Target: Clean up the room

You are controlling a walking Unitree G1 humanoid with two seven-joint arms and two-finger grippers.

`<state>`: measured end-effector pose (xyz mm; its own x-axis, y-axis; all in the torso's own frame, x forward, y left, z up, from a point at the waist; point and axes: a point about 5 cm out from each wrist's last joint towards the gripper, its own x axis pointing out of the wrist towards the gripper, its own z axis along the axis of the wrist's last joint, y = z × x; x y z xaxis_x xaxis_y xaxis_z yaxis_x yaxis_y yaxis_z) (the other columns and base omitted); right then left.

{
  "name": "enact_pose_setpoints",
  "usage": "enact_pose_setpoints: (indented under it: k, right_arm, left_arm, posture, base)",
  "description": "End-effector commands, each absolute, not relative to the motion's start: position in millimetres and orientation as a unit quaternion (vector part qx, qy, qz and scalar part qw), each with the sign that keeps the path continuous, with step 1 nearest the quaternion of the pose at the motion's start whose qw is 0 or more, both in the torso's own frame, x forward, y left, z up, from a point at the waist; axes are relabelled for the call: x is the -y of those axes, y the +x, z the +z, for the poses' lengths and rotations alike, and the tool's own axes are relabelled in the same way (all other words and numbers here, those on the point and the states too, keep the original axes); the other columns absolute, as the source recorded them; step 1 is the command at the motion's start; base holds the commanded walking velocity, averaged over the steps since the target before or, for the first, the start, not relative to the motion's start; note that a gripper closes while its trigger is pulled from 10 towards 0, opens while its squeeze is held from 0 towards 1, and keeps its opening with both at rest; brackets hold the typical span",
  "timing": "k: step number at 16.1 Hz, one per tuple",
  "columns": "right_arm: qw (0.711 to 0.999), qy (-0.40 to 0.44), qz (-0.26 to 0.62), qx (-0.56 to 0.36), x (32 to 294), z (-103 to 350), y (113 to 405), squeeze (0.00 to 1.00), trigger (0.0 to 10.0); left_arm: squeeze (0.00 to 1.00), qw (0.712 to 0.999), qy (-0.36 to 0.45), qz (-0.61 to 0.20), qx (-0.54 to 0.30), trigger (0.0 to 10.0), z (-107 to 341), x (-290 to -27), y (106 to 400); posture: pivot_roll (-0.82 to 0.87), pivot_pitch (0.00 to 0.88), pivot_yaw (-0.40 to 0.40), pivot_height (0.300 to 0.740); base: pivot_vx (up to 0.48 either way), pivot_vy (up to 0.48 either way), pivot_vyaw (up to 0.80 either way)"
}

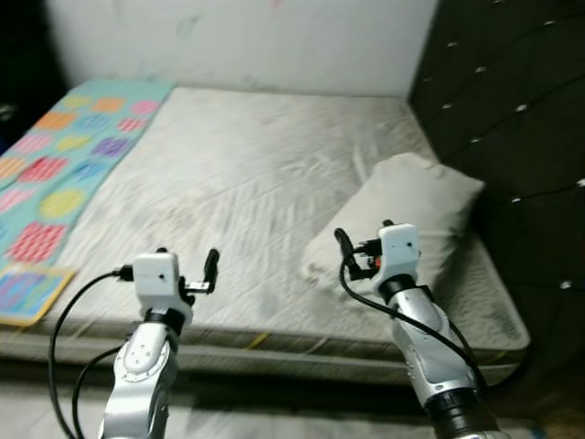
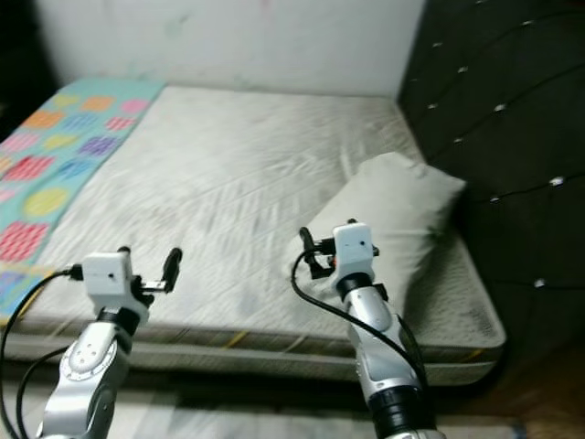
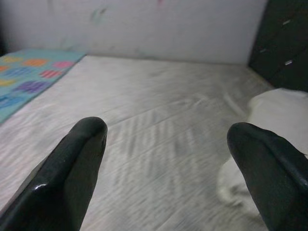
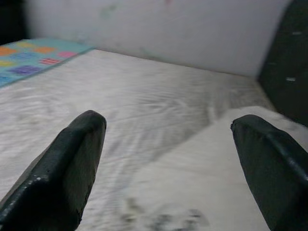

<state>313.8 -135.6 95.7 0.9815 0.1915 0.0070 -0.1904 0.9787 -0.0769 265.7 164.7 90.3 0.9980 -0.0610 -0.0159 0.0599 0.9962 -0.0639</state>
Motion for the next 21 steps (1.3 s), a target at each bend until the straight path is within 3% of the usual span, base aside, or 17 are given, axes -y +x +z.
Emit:
enact_pose_setpoints:
  k: [1,4,13,21]
  right_arm:
    - [0.996,-0.045,0.081,0.005,146.8,94.7,313.2,0.00,10.0]
    - [0.996,-0.044,0.081,0.005,146.6,94.2,313.0,0.00,10.0]
    - [0.995,-0.051,0.087,0.007,143.7,93.7,312.8,0.00,10.0]
    - [0.993,-0.057,0.099,0.011,141.2,94.7,313.1,0.00,10.0]
  left_arm:
    - [0.00,0.998,-0.035,-0.045,-0.007,10.0,91.2,-157.1,266.4]
    - [0.00,0.998,-0.040,-0.040,-0.012,10.0,90.6,-157.1,267.0]
    - [0.00,0.999,-0.036,-0.024,-0.022,10.0,89.9,-158.1,269.2]
    - [0.00,0.999,-0.038,-0.021,-0.022,10.0,89.5,-156.1,270.3]
  posture:
    - [-0.07,0.000,-0.024,0.740]
    - [-0.07,0.000,-0.024,0.740]
    - [-0.06,0.000,-0.019,0.740]
    - [-0.06,0.000,-0.028,0.740]
  base:
    - [0.368,0.000,0.00]
    - [0.324,0.000,0.00]
    - [0.000,0.000,0.00]
    - [0.000,-0.326,0.17]
